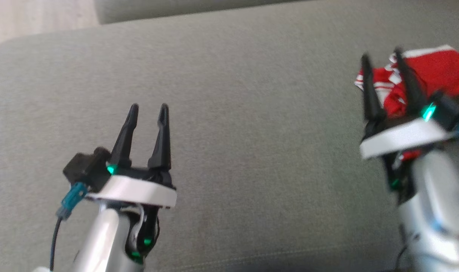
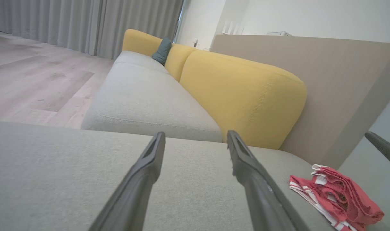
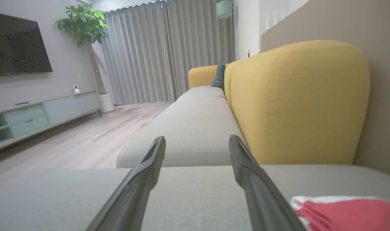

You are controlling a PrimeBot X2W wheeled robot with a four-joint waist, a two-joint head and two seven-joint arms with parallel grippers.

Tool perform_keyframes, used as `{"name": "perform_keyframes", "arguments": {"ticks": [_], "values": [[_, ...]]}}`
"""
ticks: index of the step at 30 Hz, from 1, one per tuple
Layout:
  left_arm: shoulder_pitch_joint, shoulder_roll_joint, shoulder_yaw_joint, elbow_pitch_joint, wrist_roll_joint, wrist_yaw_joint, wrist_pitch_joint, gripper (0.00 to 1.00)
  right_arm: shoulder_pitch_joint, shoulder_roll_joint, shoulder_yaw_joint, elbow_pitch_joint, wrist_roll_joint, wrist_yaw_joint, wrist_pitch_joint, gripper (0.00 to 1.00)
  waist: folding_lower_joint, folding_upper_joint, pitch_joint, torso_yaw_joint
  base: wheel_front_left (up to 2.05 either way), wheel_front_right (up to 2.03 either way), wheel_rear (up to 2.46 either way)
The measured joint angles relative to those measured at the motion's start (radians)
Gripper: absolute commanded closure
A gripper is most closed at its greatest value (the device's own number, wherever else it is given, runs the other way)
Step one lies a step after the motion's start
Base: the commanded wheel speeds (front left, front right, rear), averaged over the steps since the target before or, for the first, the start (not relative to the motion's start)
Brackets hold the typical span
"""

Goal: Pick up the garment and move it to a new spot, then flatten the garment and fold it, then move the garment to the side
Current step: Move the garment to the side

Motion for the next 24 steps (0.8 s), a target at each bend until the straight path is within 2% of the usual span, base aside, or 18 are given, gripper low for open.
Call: {"name": "perform_keyframes", "arguments": {"ticks": [3, 7, 11, 15, 24], "values": [[0.035, 0.001, 0.007, -0.001, 0.001, 0.000, 0.000, 0.00, 0.079, 0.069, -0.020, 0.006, -0.018, 0.000, -0.046, 0.00, 0.0000, 0.0000, -0.030, 0.026, 0.00, 0.00, 0.00], [0.081, 0.001, 0.012, 0.023, 0.040, 0.010, 0.000, 0.00, 0.164, 0.108, -0.041, 0.008, -0.038, 0.000, -0.090, 0.00, 0.0000, 0.0000, -0.064, 0.058, 0.00, 0.00, 0.00], [0.114, 0.003, 0.031, 0.020, 0.043, 0.019, 0.000, 0.00, 0.235, 0.116, -0.045, 0.012, -0.067, 0.000, -0.103, 0.00, 0.0000, 0.0000, -0.088, 0.077, 0.00, 0.00, 0.00], [0.121, 0.003, 0.038, 0.003, 0.064, 0.032, 0.000, 0.00, 0.282, 0.122, -0.044, 0.013, -0.029, 0.000, -0.105, 0.00, 0.0000, 0.0000, -0.099, 0.083, 0.00, 0.00, 0.00], [0.156, 0.003, 0.039, -0.021, 0.071, 0.036, 0.000, 0.00, 0.303, 0.124, -0.048, -0.038, -0.015, 0.000, -0.108, 0.00, 0.0000, 0.0000, -0.098, 0.083, 0.00, 0.00, 0.00]]}}
